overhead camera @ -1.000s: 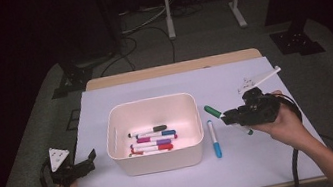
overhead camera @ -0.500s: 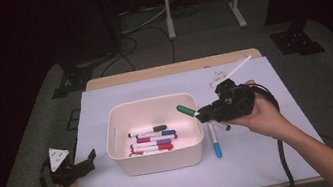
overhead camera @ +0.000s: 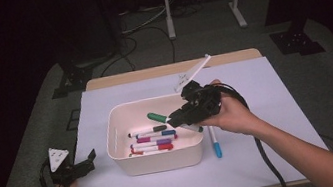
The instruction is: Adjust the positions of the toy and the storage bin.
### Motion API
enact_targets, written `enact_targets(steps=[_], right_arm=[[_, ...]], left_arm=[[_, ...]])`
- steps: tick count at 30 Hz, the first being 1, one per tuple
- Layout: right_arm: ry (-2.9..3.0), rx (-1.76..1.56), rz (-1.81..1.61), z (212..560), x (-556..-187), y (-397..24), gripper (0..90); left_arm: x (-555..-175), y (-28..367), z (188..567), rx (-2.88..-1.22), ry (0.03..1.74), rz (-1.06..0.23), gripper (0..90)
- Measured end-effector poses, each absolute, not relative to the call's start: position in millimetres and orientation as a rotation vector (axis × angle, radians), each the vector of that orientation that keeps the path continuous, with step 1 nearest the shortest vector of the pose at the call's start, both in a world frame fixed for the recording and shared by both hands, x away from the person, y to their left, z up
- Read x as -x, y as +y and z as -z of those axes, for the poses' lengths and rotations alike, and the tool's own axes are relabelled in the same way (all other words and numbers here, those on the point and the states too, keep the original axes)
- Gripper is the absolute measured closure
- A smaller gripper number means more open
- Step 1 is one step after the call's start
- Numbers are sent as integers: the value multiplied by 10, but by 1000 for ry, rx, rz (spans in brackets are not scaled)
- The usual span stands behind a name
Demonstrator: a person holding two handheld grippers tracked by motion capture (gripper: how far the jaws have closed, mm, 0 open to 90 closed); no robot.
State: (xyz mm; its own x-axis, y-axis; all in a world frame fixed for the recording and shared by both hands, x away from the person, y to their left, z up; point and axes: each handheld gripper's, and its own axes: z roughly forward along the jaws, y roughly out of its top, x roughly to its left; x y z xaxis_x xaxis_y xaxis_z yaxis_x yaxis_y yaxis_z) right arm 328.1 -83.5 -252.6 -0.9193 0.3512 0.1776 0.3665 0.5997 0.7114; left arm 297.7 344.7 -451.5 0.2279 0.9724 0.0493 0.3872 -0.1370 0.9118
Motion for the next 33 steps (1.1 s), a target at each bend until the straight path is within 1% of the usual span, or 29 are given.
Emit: enact_targets(steps=[15, 22, 33], right_arm=[[-2798, 512, 1185, 2633, -3394, -397, 759], [-2794, 452, 1147, 2789, -3451, -164, 759], [-2835, 388, 1056, 3078, -3549, 77, 759]], left_arm=[[-2977, 3448, 4514, -1673, 1286, -888, 0], [-2974, 3452, 4515, -1667, 1283, -889, 0], [-2977, 3454, 4516, -1658, 1285, -883, 0]])
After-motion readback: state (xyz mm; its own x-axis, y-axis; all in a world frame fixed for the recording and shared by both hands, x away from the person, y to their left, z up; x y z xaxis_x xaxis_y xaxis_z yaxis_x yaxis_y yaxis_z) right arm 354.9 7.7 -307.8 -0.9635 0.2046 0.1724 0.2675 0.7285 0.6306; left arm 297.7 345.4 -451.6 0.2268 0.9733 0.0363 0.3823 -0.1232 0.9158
